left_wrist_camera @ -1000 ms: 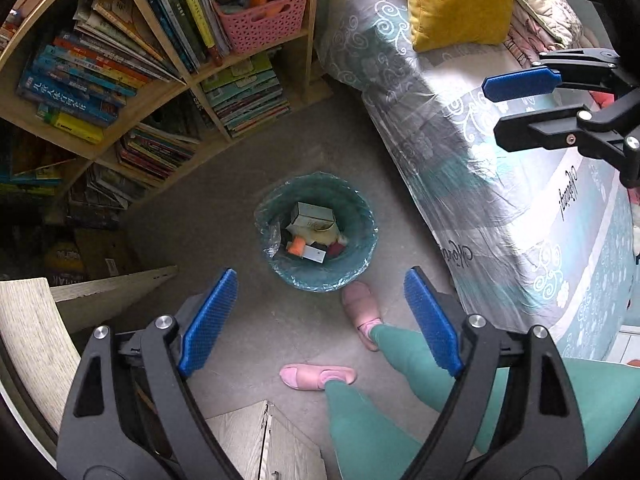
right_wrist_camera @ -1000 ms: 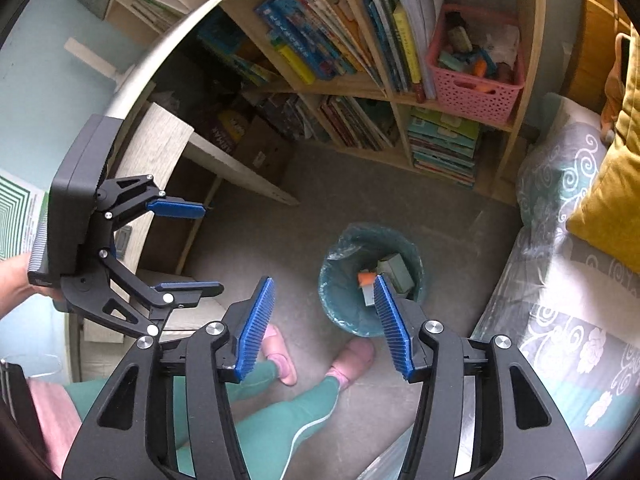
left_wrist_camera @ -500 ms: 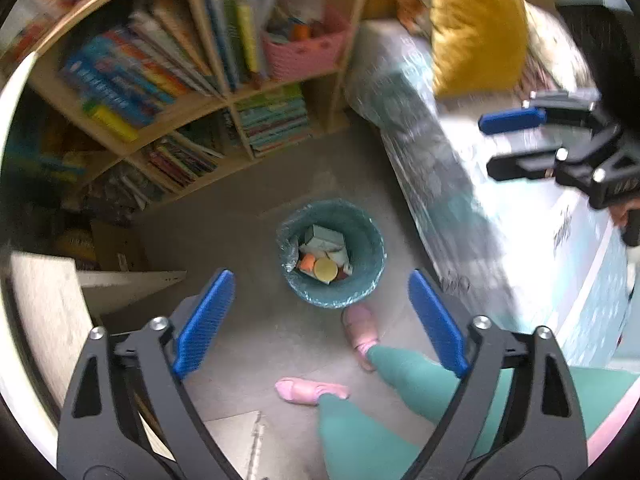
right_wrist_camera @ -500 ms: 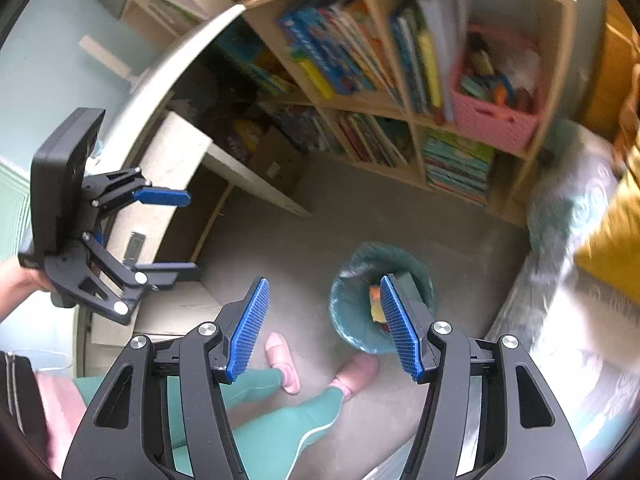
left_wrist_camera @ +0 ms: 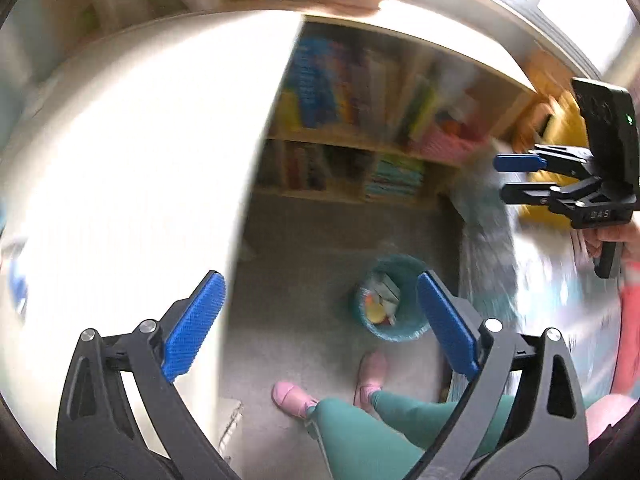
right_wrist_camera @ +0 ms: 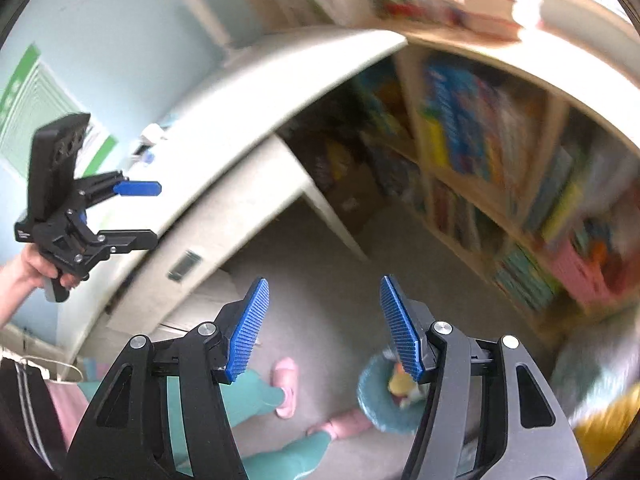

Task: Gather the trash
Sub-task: 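Swing both open tools back toward the table, then grasp the blue clay bag with the left tool while the right tool grasps the white marker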

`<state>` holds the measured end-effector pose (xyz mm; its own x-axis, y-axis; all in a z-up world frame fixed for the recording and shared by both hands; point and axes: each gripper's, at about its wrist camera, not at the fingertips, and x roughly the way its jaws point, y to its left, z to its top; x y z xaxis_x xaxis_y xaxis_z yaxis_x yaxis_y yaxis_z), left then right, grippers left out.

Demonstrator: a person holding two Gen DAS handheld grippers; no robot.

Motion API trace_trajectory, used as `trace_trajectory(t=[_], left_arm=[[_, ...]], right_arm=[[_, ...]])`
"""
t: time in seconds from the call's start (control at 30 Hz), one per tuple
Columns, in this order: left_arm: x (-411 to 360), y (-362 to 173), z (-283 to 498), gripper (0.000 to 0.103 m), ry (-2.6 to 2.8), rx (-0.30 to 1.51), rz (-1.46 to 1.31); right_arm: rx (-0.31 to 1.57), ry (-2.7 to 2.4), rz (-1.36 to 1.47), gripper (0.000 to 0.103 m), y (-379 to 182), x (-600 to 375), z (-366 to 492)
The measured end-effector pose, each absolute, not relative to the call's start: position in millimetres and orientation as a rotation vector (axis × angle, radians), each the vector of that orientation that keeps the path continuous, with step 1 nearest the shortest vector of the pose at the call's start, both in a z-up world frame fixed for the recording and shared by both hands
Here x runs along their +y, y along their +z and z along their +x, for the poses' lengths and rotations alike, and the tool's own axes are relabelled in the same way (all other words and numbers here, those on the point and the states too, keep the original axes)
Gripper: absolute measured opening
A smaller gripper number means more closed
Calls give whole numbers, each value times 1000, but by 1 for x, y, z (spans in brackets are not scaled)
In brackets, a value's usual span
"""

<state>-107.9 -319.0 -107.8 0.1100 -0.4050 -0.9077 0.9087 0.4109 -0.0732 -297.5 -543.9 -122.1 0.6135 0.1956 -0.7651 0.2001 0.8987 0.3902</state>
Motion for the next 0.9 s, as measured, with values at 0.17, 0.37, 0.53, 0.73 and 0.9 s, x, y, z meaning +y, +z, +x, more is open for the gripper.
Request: trace_trajectory(t=[0.17, 0.37, 0.53, 0.73, 0.9], left_arm=[[-247, -93, -48, 94, -850, 1051, 480], [-183, -91, 20, 94, -730, 1068, 372], [-158, -97, 73, 94, -652, 1062, 367], [-153, -107, 114, 94, -612, 1063, 323], [-154, -124, 139, 94, -602, 1086, 327]], right_arm=[[909, 166, 348, 60, -92, -514, -219], [912, 280, 248, 60, -71, -476, -126], [925, 325, 199, 60, -62, -453, -65], [959, 385, 144, 60, -63, -427, -8], [992, 434, 112, 60, -71, -399, 36]])
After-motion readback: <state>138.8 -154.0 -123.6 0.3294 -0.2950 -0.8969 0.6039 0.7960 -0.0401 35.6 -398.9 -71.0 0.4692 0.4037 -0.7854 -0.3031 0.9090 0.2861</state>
